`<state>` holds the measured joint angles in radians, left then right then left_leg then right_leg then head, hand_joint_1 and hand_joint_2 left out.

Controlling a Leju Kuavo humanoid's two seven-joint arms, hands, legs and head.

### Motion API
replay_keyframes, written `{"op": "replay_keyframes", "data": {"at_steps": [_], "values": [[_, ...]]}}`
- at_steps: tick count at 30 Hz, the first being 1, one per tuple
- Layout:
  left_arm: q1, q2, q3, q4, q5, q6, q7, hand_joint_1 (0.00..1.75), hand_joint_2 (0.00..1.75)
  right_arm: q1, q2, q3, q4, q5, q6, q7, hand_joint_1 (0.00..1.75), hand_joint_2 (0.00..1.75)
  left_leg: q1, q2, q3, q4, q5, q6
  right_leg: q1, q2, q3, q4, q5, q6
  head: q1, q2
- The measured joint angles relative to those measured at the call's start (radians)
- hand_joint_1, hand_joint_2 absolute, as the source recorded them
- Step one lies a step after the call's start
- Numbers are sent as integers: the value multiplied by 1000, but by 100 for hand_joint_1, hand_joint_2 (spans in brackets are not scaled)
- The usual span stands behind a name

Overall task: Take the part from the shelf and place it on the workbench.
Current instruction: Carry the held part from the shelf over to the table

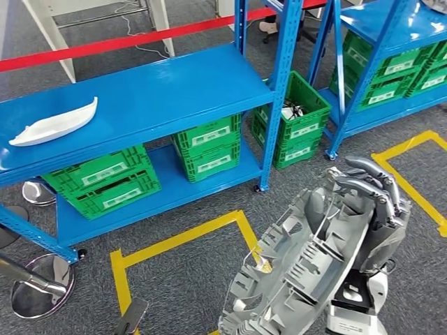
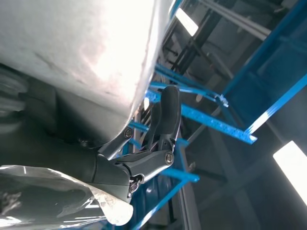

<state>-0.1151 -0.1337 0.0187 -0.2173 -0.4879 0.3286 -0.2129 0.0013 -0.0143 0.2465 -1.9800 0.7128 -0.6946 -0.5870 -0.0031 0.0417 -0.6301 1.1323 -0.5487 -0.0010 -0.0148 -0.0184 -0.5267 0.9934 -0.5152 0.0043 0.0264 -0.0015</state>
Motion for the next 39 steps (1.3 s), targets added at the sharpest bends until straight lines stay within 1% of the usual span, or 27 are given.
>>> {"op": "replay_keyframes", "data": {"at_steps": [2, 3, 4, 6, 7, 9, 10, 11, 12, 14, 16, 17, 18, 19, 20, 22, 23, 25, 27, 29, 31, 33, 34, 35, 36, 38, 39], "values": [[3, 0, 0, 0, 0, -1, 0, 0, 175, 2, 0, 0, -1, 1, 0, 0, 175, 175, 3, -29, -43, 130, -65, -3, 2, 25, -10, 2, 9, -5, -1, 0], [3, 0, 0, 0, -1, -3, 0, 0, 175, 5, -1, -1, -1, 2, 0, 1, 175, 175, 3, -32, -52, 165, -71, -2, 3, 39, -13, 3, 11, -5, 0, 0], [3, -1, 0, 0, -2, -5, 1, 0, 175, 8, -1, -1, -1, 3, 0, 1, 175, 175, 3, -35, -45, 161, -55, 1, 5, 52, -16, 5, 13, -5, 0, 0], [2, -3, 0, 0, -5, -9, 3, 0, 175, 16, -1, -4, -6, 9, 0, 3, 175, 175, 2, -58, 11, 52, 15, 15, 7, 79, -17, 8, 14, -5, 0, 0], [1, -2, 0, 0, -7, -10, 5, 0, 175, 20, -1, -7, -10, 14, 0, 3, 175, 175, 3, -87, 43, -13, 43, 25, 7, 91, -21, 10, 15, -3, 1, 0], [0, -4, 0, 0, -13, -12, 10, 0, 175, 27, -1, -11, -18, 22, -1, 3, 175, 175, 3, -133, 78, -96, 67, 34, 1, 114, -33, 12, 21, 6, 0, 0], [0, -5, 0, 0, -15, -12, 12, 0, 175, 32, -1, -14, -22, 25, -1, 3, 175, 175, 2, -139, 81, -105, 65, 35, -4, 127, -40, 11, 26, 14, -1, 0], [0, -7, 0, 0, -17, -13, 14, 0, 175, 39, -1, -17, -27, 29, -2, 2, 175, 175, 1, -129, 81, -115, 68, 34, -6, 141, -45, 10, 31, 22, -4, 0], [-2, -8, 0, 0, -18, -14, 16, 0, 175, 48, -1, -22, -33, 33, -2, 1, 175, 175, 2, -114, 83, -124, 69, 35, -7, 141, -54, 14, 29, 28, -7, 0], [-8, -11, 0, 0, -21, -17, 16, 0, 175, 61, -1, -34, -47, 36, -2, -5, 175, 175, 7, -84, 89, -144, 72, 38, -2, 100, -81, 60, -1, 36, -2, 0], [-12, -14, 0, 0, -25, -23, 15, 0, 175, 69, -1, -43, -57, 35, -3, -15, 175, 175, 9, -54, 89, -149, 73, 39, 0, 45, -135, 175, -59, 44, 5, 0], [-12, -15, 0, 0, -27, -26, 14, 0, 175, 73, -1, -46, -61, 35, -3, -19, 175, 175, 9, -38, 87, -148, 72, 39, -1, 33, -164, 236, -81, 48, 7, 0], [-12, -15, 0, 0, -29, -27, 14, 0, 175, 80, -1, -48, -64, 35, -3, -21, 175, 175, 9, -23, 86, -146, 72, 39, -2, 27, -182, 273, -88, 53, 7, 0], [-13, -15, 0, 0, -31, -28, 14, 0, 175, 85, -1, -51, -66, 36, -3, -23, 175, 175, 9, -8, 85, -145, 71, 39, -4, 23, -184, 277, -79, 56, 7, 0], [-14, -16, 0, 0, -34, -28, 14, 0, 175, 89, -1, -55, -69, 37, -3, -24, 175, 175, 9, 6, 85, -143, 70, 37, -5, 16, -164, 240, -52, 58, 7, 0], [-17, -18, 0, 0, -36, -28, 15, 0, 175, 93, -1, -62, -76, 39, -3, -25, 175, 175, 7, 29, 85, -136, 65, 30, -4, -22, -91, 105, 5, 59, 8, 0], [-18, -18, 0, 0, -36, -28, 16, 0, 175, 95, 0, -64, -80, 39, -3, -26, 175, 175, 5, 39, 83, -132, 62, 25, -1, -38, -62, 51, 21, 54, 8, 0], [-18, -18, 0, 0, -36, -28, 18, 0, 175, 103, 2, -67, -86, 39, -3, -27, 175, 175, -1, 55, 81, -125, 60, 16, 5, -47, -45, 17, 23, 40, 9, 0], [-18, -18, 0, 0, -37, -27, 20, 0, 175, 114, 4, -74, -91, 39, -3, -28, 175, 175, 0, 64, 81, -120, 57, 8, 4, -25, -52, 19, 29, 25, 9, 0], [-19, -18, -1, 0, -37, -27, 21, 0, 175, 120, 8, -79, -95, 39, -3, -29, 175, 175, 6, 30, 68, -82, 22, -1, 1, -5, -57, 19, 35, 13, 9, 0], [-16, -18, -1, 0, -38, -27, 26, 0, 175, 122, 14, -84, -99, 39, -3, -33, 175, 175, 9, -18, 26, 28, -48, -5, 1, 16, -62, 18, 40, 3, 7, 0], [-10, -18, -1, 0, -41, -27, 32, 0, 175, 125, 19, -88, -100, 37, -3, -39, 175, 175, 8, -31, -21, 145, -96, -2, 6, 43, -68, 19, 45, -3, 7, 0], [-9, -18, 0, 0, -43, -27, 34, 0, 175, 126, 20, -90, -100, 36, -3, -41, 175, 175, 7, -33, -27, 162, -93, 3, 8, 58, -71, 19, 48, -4, 8, 0], [-8, -17, 0, 0, -45, -27, 36, 0, 175, 127, 21, -92, -100, 35, -3, -43, 175, 175, 6, -38, -15, 140, -70, 9, 11, 73, -72, 19, 50, -5, 8, 0], [-9, -17, 0, 0, -46, -28, 36, 0, 175, 128, 22, -94, -100, 35, -3, -45, 175, 175, 4, -47, 12, 84, -35, 18, 13, 87, -73, 19, 53, -4, 8, 0], [-11, -15, 0, 0, -47, -29, 36, 0, 175, 127, 23, -97, -101, 34, -3, -47, 175, 175, 1, -104, 71, -45, 24, 38, 13, 113, -76, 20, 58, -2, 9, 0], [-11, -14, 0, 0, -47, -29, 36, 0, 175, 126, 24, -97, -102, 34, -3, -47, 175, 175, 0, -128, 89, -88, 37, 44, 11, 125, -81, 20, 62, 2, 7, 0]]}}
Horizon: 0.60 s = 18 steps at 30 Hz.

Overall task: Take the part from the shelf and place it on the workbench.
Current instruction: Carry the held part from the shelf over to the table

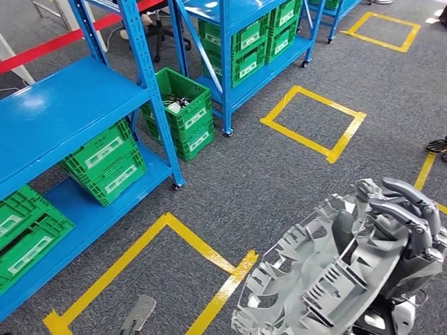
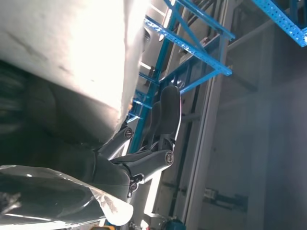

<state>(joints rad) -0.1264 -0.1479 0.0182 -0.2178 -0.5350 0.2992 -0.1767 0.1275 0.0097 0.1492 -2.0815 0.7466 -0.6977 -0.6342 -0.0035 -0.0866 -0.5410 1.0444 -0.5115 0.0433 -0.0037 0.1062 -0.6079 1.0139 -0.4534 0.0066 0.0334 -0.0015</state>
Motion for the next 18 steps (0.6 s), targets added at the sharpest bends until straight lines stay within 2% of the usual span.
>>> {"op": "replay_keyframes", "data": {"at_steps": [1, 3, 4, 5, 7, 8, 9, 10, 11, 12, 13, 15, 16, 18], "values": [[0, 0, 0, 0, 0, -1, 0, 0, 175, 0, 0, -1, -1, 0, 0, 0, 175, 175, -1, -15, 7, -21, 2, 3, -3, 12, -6, 0, 4, 6, -1, 0], [-1, -3, 0, 0, -1, -1, 0, 0, 175, 1, 1, -3, -2, -1, 0, -1, 175, 175, -1, 4, 10, -35, 6, 1, -8, 35, -18, -2, 13, 20, -6, 0], [-2, -4, 0, 0, 0, -2, 0, 0, 175, 3, 1, -5, -3, -1, 0, -1, 175, 175, 2, 18, 11, -43, 11, 1, -7, 24, -25, 2, 11, 26, -5, 0], [-3, -5, 0, 0, 0, -2, 0, 0, 175, 2, 1, -6, -4, -1, 0, -1, 175, 175, 5, 34, 13, -50, 17, 1, -5, 0, -38, 21, -4, 30, -3, 0], [-3, -6, 0, 0, 0, -3, 0, 0, 175, -1, 1, -8, -6, -1, 0, 2, 175, 175, 7, 67, 14, -58, 23, 2, -3, -67, -87, 119, -62, 40, 4, 0], [-1, -7, 0, 0, 0, -4, 0, 0, 175, -4, 1, -8, -6, -1, 0, 5, 175, 175, 6, 84, 12, -58, 23, 3, -5, -86, -116, 188, -95, 45, 7, 0], [1, -7, 0, 0, 0, -5, 1, 0, 175, -4, 1, -8, -6, -1, 0, 8, 175, 175, 6, 101, 11, -57, 23, 2, -8, -95, -140, 243, -116, 51, 8, 0], [3, -7, 0, 0, 0, -5, 2, 0, 175, -4, 1, -8, -6, -1, 0, 10, 175, 175, 6, 118, 11, -57, 22, 2, -11, -100, -148, 270, -121, 55, 7, 0], [2, -7, 0, 0, 0, -5, 2, 0, 175, -5, 1, -8, -6, -1, 0, 12, 175, 175, 6, 133, 10, -56, 21, 0, -14, -105, -136, 258, -107, 59, 7, 0], [2, -8, 0, 0, 0, -5, 3, 0, 175, -5, 1, -8, -6, -1, 0, 14, 175, 175, 7, 147, 11, -56, 20, -2, -17, -113, -104, 207, -80, 61, 7, 0], [0, -8, 0, 0, 0, -5, 4, 0, 175, -6, 1, -8, -6, 0, 0, 15, 175, 175, 7, 159, 12, -54, 17, -6, -18, -133, -59, 131, -52, 63, 8, 0], [-2, -9, 0, 0, -1, -5, 5, 0, 175, -11, 2, -8, -6, 0, 0, 18, 175, 175, 2, 178, 13, -48, 11, -17, -14, -168, 11, 15, -20, 54, 8, 0], [-2, -9, 0, 0, -1, -5, 7, 0, 175, -14, 2, -8, -6, -1, 0, 19, 175, 175, -1, 187, 13, -45, 10, -22, -11, -176, 23, -8, -18, 47, 8, 0], [-3, -9, 0, 0, -1, -5, 9, 0, 175, -17, 4, -9, -6, -5, 0, 19, 175, 175, -2, 202, 13, -44, 9, -31, -8, -157, 20, -8, -16, 30, 7, 0]]}}
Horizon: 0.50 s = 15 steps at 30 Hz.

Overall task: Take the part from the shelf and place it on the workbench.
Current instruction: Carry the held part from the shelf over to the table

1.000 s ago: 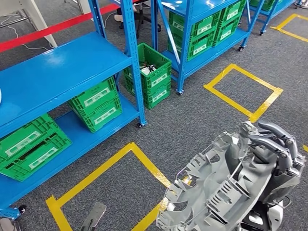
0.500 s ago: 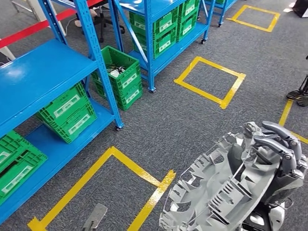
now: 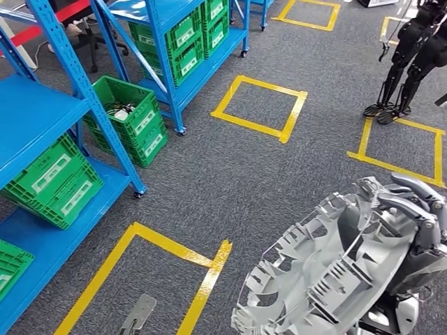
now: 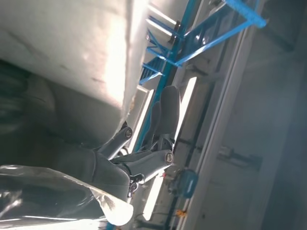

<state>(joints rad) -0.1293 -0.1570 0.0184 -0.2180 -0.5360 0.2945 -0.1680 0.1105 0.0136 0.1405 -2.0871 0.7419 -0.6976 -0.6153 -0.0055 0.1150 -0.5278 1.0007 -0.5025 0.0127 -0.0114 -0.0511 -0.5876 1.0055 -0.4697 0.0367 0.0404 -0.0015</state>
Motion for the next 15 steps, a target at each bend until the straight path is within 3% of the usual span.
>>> {"op": "replay_keyframes", "data": {"at_steps": [1, 3, 5, 7, 8, 10, 12, 14, 15], "values": [[-1, 0, 0, 0, 0, 0, 0, 0, 175, 0, 2, -1, 0, -2, 0, -2, 175, 175, 2, -9, 0, 4, -6, -6, -1, 10, -2, -1, 2, -6, 0, 0], [-2, -1, 0, -1, -1, -1, 1, 0, 175, -1, 9, -2, 0, -7, 0, -6, 175, 175, 9, -56, -19, 54, -46, -15, -4, 30, -4, -3, 7, -19, -2, 0], [1, -1, 0, -1, -2, -4, 1, 0, 175, -1, 16, -2, 0, -8, 0, -8, 175, 175, 12, -100, -72, 180, -112, -18, -3, 52, -6, -3, 10, -28, -3, 0], [7, 0, 0, -1, -4, -7, 2, 0, 175, 2, 22, -2, 0, -6, 0, -12, 175, 175, 12, -108, -120, 286, -143, -16, 0, 80, -7, -2, 11, -31, -3, 0], [9, 0, 0, -1, -5, -8, 3, 0, 175, 3, 23, -3, 0, -7, 0, -13, 175, 175, 12, -110, -124, 291, -130, -14, 1, 95, -7, -1, 12, -31, -3, 0], [9, 0, 0, -1, -6, -9, 5, 0, 175, 4, 27, -3, 1, -9, 0, -16, 175, 175, 12, -129, -82, 189, -57, -5, 2, 126, -7, 1, 13, -30, -3, 0], [8, 1, 0, -1, -6, -9, 7, 0, 175, 4, 29, -4, 1, -10, 0, -18, 175, 175, 14, -179, -29, 66, -8, 5, 2, 152, -11, 5, 16, -25, -2, 0], [8, 1, 0, -1, -6, -9, 9, 0, 175, 4, 32, -4, 1, -10, 0, -21, 175, 175, 13, -203, -12, 23, -4, 9, -3, 175, -22, 6, 23, -13, -2, 0], [8, 1, 0, -1, -7, -10, 10, 0, 175, 6, 33, -5, 1, -11, 0, -22, 175, 175, 12, -194, -11, 17, -2, 10, -5, 188, -27, 5, 27, -6, -2, 0]]}}
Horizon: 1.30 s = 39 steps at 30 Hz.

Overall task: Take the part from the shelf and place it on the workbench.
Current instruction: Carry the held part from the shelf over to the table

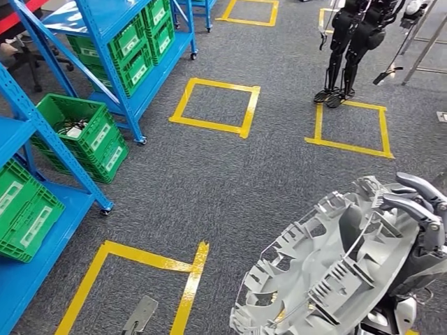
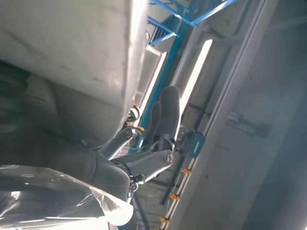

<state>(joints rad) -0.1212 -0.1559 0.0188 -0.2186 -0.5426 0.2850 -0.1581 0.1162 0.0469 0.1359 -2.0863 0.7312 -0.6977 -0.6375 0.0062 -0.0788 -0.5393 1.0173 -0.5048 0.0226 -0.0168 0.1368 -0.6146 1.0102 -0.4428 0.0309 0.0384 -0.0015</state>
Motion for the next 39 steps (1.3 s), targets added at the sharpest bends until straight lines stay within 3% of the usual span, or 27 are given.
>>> {"op": "replay_keyframes", "data": {"at_steps": [1, 3, 5, 7, 8, 9, 10, 12, 14, 16, 17, 18, 20, 22, 23, 24, 25, 27, 29, 31, 32, 33, 35, 36, 38, 39], "values": [[-1, 0, 0, 0, 0, 0, 1, 0, 175, 3, 1, -1, 0, 0, 0, -1, 175, 175, 0, 13, 0, -4, 4, 4, -2, 1, -6, -1, 2, 6, 0, 0], [-3, -1, 1, 0, 0, -1, 1, 0, 175, 4, 2, -2, 0, -2, 0, -2, 175, 175, 3, 41, 2, -15, 13, 14, 1, -44, -31, 33, -21, 15, 4, 0], [-1, -2, 1, 0, 0, -2, 1, 0, 175, 3, 2, -3, 0, -3, 0, -2, 175, 175, 2, 72, 0, -18, 17, 19, 3, -108, -86, 148, -84, 22, 7, 0], [2, -1, 1, 0, 0, -3, 2, 0, 175, 5, 3, -3, 1, -4, 0, -3, 175, 175, 0, 106, -2, -17, 16, 19, 0, -128, -138, 268, -130, 30, 8, 0], [3, 0, 1, 0, 0, -3, 2, 0, 175, 7, 3, -3, 1, -4, 0, -3, 175, 175, 0, 122, -3, -17, 16, 19, -1, -132, -141, 282, -129, 33, 8, 0], [2, 0, 1, 0, 0, -3, 2, 0, 175, 7, 3, -4, 1, -4, 0, -3, 175, 175, 0, 136, -3, -17, 15, 18, -3, -137, -121, 252, -109, 34, 9, 0], [1, -1, 1, 0, 0, -4, 2, 0, 175, 7, 3, -4, 1, -4, 0, -3, 175, 175, 0, 149, -1, -16, 14, 16, -3, -150, -81, 188, -78, 34, 9, 0], [-1, -1, 1, 0, -1, -4, 2, 0, 175, 6, 3, -5, 1, -4, 0, -3, 175, 175, -4, 170, 2, -14, 8, 8, 1, -204, 0, 48, -37, 27, 8, 0], [-1, -1, 1, 0, -1, -2, 3, 0, 175, 6, 4, -5, 2, -4, 0, -5, 175, 175, -11, 188, 5, -11, 5, -1, 7, -230, 31, -5, -32, 13, 6, 0], [-2, -1, 1, 0, -2, 0, 4, 0, 175, 7, 5, -6, 1, -6, 0, -7, 175, 175, -11, 207, 7, -12, 2, -10, 8, -204, 29, -6, -27, -2, 5, 0], [-3, -1, 1, -1, -4, 0, 5, 0, 175, 7, 6, -7, 1, -7, 0, -8, 175, 175, -8, 198, 7, -6, -7, -15, 7, -191, 29, -8, -24, -8, 4, 0], [-4, -1, 1, -1, -4, 1, 6, 0, 175, 6, 7, -7, 1, -8, 0, -9, 175, 175, -5, 175, -1, 17, -26, -20, 6, -178, 28, -11, -20, -14, 3, 0], [-3, -1, 2, -1, -6, 2, 6, 0, 175, 5, 11, -8, 1, -12, 0, -10, 175, 175, -1, 112, -45, 128, -91, -25, 3, -152, 28, -13, -17, -23, -1, 0], [2, -1, 4, -1, -6, 2, 6, 0, 175, 6, 13, -8, 1, -15, 0, -11, 175, 175, 0, 87, -103, 257, -142, -24, 5, -121, 27, -13, -16, -27, -2, 0], [4, -1, 5, -1, -6, 2, 6, 0, 175, 6, 14, -9, 1, -17, 0, -12, 175, 175, 0, 84, -117, 281, -140, -23, 6, -105, 27, -12, -16, -27, -2, 0], [5, 0, 5, -1, -6, 2, 6, 0, 175, 6, 14, -9, 1, -18, 0, -12, 175, 175, 0, 82, -114, 268, -118, -21, 7, -88, 27, -10, -16, -27, -2, 0], [5, 0, 6, -1, -6, 2, 6, 0, 175, 6, 15, -9, 1, -18, 0, -13, 175, 175, 0, 74, -94, 218, -80, -18, 7, -72, 27, -8, -16, -27, -2, 0], [4, 1, 7, -1, -6, 4, 6, 0, 175, 6, 16, -9, 1, -18, 0, -13, 175, 175, 5, 24, -42, 87, -12, -12, 6, -44, 24, -1, -16, -23, -2, 0], [4, 1, 9, -1, -7, 5, 6, 0, 175, 5, 17, -9, 1, -18, 0, -14, 175, 175, 7, -16, -17, 19, 6, -9, 3, -19, 12, 4, -13, -11, -1, 0], [4, 1, 14, -1, -7, 5, 7, 0, 175, 6, 17, -9, 1, -18, 0, -14, 175, 175, 5, -5, -16, 10, 4, -5, -2, 5, 0, 1, -5, 4, -1, 0], [3, 0, 16, -1, -7, 6, 8, 0, 175, 7, 17, -10, 1, -19, 0, -14, 175, 175, 5, 9, -15, 5, 8, 1, -2, -3, -7, 4, -6, 10, -1, 0], [2, 0, 18, -1, -7, 7, 8, 0, 175, 7, 17, -10, 1, -19, 0, -14, 175, 175, 6, 24, -13, -1, 12, 7, 0, -26, -18, 19, -17, 14, 1, 0], [0, -1, 21, -2, -6, 7, 8, 0, 175, 4, 17, -9, 1, -21, 0, -15, 175, 175, 6, 56, -11, -8, 17, 15, 4, -94, -64, 108, -67, 19, 5, 0], [2, -1, 22, -1, -6, 7, 8, 0, 175, 3, 17, -9, 1, -22, 0, -15, 175, 175, 4, 72, -12, -8, 16, 17, 4, -115, -94, 173, -98, 22, 7, 0], [6, 0, 24, -1, -5, 7, 8, 0, 175, 5, 18, -9, 2, -22, 0, -16, 175, 175, 1, 106, -12, -7, 15, 18, 4, -131, -134, 264, -127, 26, 7, 0], [6, 0, 25, -1, -5, 8, 8, 0, 175, 5, 18, -9, 3, -22, 0, -16, 175, 175, 0, 120, -12, -7, 14, 18, 3, -134, -128, 259, -115, 26, 7, 0]]}}
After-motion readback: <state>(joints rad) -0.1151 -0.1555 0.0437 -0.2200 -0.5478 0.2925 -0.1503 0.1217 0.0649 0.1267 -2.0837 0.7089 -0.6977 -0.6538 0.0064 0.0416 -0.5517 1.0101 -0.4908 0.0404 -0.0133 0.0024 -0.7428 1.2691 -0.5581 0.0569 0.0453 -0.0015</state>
